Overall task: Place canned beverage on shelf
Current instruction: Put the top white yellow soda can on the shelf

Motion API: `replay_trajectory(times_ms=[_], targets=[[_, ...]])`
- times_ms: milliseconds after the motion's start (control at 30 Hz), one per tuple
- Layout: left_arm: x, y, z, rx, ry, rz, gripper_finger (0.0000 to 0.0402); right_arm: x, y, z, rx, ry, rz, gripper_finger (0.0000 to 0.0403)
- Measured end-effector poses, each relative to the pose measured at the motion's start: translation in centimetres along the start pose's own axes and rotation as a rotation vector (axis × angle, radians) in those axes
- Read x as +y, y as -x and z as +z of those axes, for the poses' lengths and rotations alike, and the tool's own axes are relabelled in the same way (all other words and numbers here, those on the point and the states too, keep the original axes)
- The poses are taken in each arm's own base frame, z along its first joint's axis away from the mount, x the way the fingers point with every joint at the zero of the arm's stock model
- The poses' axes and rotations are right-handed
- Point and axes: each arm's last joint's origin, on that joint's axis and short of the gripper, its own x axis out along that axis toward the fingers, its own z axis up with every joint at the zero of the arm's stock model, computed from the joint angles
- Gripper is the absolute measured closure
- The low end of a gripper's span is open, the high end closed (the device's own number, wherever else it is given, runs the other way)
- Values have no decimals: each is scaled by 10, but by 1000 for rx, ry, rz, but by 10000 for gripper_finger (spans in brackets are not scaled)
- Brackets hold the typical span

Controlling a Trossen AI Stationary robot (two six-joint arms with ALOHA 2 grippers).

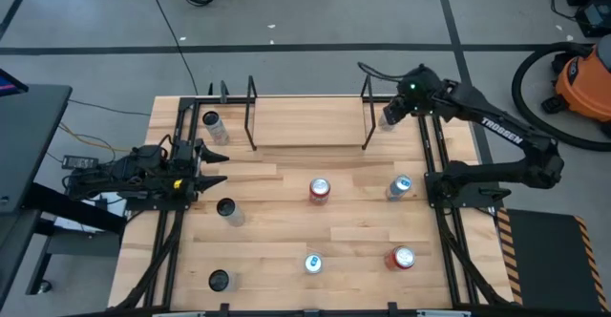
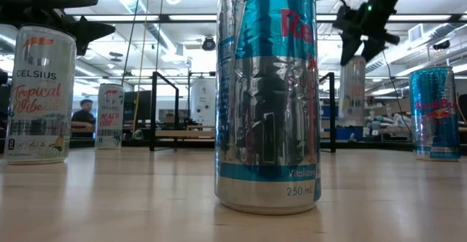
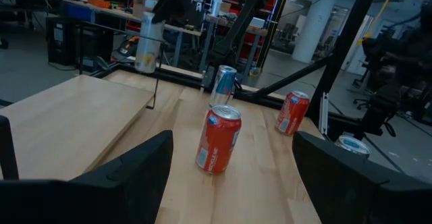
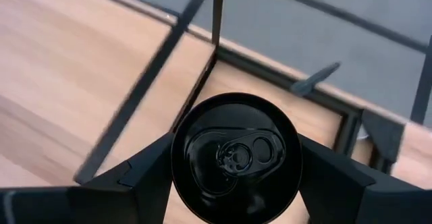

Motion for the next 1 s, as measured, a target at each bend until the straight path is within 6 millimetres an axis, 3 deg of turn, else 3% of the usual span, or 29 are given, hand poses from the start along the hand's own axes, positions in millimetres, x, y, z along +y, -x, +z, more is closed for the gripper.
replay_trajectory(times_ms=[333,533,667,1000], targets=[[0,0,0,0,0,0,92,-3,55,37,-208,-13,26,135],[0,0,0,0,0,0,92,-2,69,52,-343,-22,71,135],[0,0,0,0,0,0,92,3,65,62,-391,-21,108,135],[0,0,0,0,0,0,92,32,20,90,-345,41,183,135]])
